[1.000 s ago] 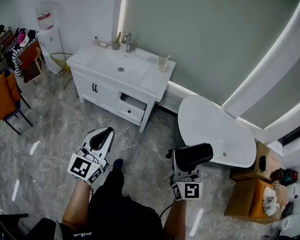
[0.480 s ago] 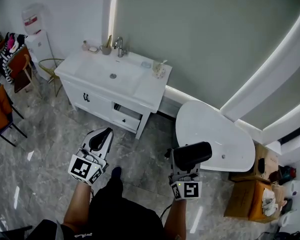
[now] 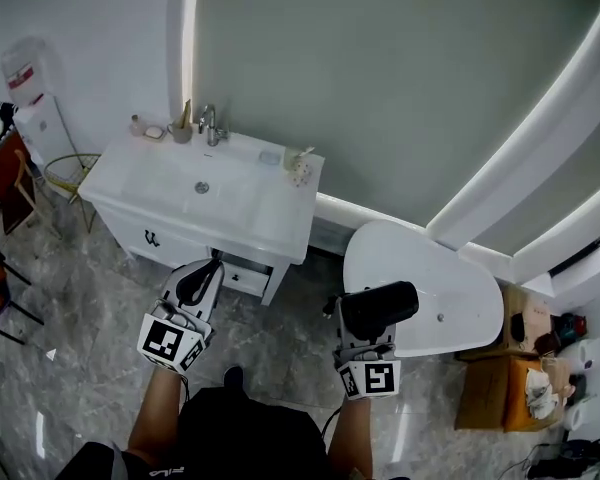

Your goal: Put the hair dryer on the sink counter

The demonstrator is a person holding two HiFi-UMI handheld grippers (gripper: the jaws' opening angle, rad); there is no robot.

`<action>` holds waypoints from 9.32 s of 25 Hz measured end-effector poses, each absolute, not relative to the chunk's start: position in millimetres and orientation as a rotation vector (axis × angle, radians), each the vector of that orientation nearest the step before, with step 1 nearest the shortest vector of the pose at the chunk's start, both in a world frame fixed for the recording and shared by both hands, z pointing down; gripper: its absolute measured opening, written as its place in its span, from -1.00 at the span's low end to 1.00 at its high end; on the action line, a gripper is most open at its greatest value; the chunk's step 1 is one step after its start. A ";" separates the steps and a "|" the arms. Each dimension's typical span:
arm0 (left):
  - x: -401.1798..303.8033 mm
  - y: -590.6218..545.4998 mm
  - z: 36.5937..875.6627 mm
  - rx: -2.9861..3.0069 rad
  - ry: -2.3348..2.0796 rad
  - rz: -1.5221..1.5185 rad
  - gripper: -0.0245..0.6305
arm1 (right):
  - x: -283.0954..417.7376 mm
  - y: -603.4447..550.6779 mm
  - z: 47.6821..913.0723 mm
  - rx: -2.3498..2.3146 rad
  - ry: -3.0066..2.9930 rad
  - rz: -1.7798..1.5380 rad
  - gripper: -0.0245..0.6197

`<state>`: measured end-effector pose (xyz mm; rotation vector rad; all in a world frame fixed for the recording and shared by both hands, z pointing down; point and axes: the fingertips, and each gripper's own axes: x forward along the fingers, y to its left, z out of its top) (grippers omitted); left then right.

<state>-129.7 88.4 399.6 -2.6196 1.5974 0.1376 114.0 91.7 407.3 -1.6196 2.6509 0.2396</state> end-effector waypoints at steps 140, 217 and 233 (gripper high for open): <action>-202.9 -398.9 479.2 -2.595 1.784 0.015 -0.82 | -19.5 -420.2 811.3 -1.818 2.743 -1.837 -0.25; -178.2 -410.4 489.1 -2.619 1.838 -0.006 -0.82 | 18.1 -495.4 697.5 -1.727 2.739 -1.593 -0.05; -163.3 -402.2 484.2 -2.637 1.804 -0.004 -0.82 | 37.3 -503.1 568.3 -1.910 2.739 -0.697 -0.76</action>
